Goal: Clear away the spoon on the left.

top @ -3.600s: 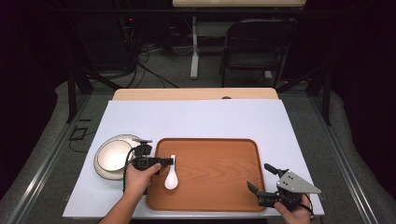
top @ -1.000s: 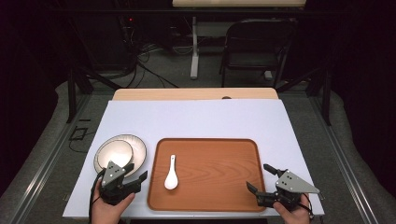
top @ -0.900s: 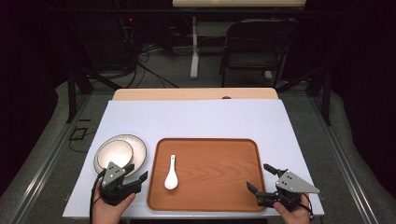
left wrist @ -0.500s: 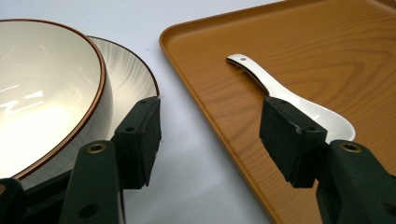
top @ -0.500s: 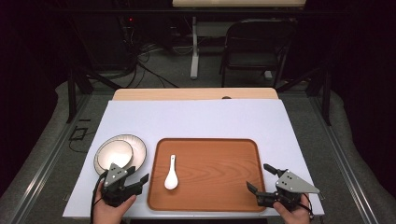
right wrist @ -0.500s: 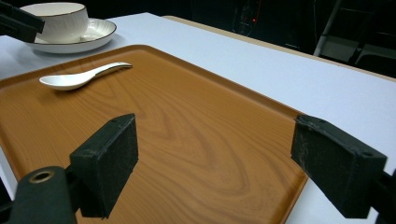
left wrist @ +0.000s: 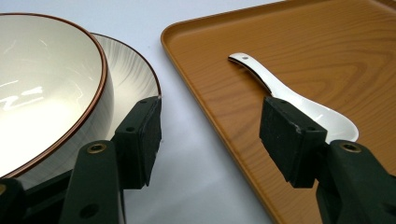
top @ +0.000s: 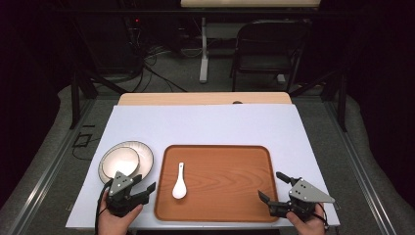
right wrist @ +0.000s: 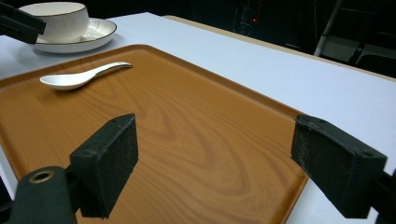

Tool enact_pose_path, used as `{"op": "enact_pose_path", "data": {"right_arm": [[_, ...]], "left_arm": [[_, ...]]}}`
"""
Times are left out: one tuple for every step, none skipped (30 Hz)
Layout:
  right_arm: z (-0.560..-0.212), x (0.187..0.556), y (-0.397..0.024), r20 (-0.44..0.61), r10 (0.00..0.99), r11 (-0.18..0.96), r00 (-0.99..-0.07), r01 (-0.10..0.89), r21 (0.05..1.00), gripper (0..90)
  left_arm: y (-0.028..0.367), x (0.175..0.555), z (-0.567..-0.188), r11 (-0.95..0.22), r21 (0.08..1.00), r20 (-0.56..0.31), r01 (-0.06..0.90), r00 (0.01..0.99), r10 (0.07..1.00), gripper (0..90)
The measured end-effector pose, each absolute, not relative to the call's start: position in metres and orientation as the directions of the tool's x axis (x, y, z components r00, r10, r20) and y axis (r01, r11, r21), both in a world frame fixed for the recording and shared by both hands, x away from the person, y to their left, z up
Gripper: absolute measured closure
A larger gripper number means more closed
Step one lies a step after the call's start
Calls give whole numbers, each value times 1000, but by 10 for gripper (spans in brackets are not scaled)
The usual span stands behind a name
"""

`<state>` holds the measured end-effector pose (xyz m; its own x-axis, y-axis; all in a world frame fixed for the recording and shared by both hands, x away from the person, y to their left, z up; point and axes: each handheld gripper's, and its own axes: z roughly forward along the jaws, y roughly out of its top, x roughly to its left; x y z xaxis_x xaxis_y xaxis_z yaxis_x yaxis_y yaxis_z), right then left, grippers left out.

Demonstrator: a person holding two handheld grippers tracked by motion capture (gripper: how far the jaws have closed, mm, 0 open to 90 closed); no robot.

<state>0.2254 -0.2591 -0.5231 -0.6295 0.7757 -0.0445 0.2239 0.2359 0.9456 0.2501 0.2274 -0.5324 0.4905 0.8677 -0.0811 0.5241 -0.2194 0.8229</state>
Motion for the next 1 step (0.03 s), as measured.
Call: {"op": "enact_pose_path", "data": {"right_arm": [[-523,225,-259,-45,776,236,-629,224,946,143]], "left_arm": [[228,250,-532,-220,823,-80,523,490,868,395]]}}
